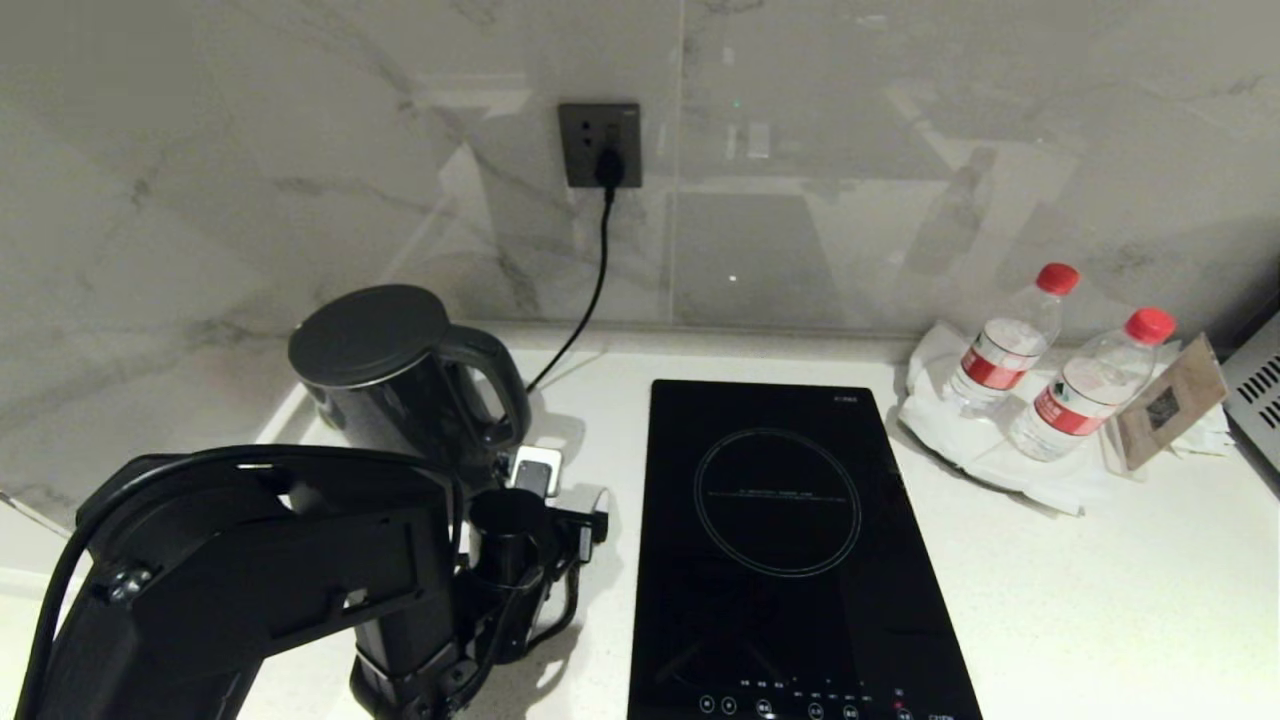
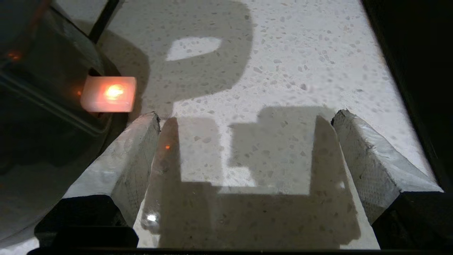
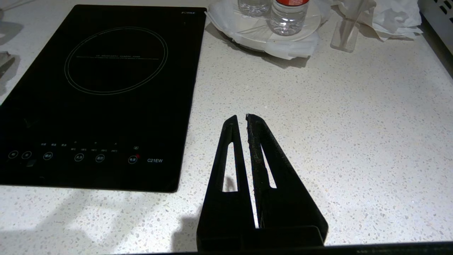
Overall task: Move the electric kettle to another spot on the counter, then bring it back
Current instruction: Finish boiling water
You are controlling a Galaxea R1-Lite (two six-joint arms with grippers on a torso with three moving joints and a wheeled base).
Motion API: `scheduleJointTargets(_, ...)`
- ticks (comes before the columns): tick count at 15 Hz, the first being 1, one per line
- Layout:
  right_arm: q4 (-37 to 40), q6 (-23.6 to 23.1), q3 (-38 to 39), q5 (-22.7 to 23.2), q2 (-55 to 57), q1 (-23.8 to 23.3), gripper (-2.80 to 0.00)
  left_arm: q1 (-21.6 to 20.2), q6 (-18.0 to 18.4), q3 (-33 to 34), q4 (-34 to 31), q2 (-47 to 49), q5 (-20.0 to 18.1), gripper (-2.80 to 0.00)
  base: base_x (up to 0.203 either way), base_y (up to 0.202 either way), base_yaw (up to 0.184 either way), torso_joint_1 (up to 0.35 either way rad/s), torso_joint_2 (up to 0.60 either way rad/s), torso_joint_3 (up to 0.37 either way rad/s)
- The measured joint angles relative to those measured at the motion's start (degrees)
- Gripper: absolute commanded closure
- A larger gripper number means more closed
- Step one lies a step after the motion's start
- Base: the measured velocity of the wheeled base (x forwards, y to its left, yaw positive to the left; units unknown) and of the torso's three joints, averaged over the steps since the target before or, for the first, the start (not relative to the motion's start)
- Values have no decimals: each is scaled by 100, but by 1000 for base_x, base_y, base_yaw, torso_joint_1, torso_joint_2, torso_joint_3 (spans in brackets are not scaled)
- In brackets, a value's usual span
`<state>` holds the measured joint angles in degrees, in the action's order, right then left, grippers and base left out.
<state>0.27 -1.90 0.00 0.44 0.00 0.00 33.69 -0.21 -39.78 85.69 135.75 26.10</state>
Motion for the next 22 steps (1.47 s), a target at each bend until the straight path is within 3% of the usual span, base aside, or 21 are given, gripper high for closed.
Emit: scheduleJointTargets(22,0,11,0,-1,0,0,0,-68,81,-87,-9,-86,-9,-280,0,0,0,0,0,0)
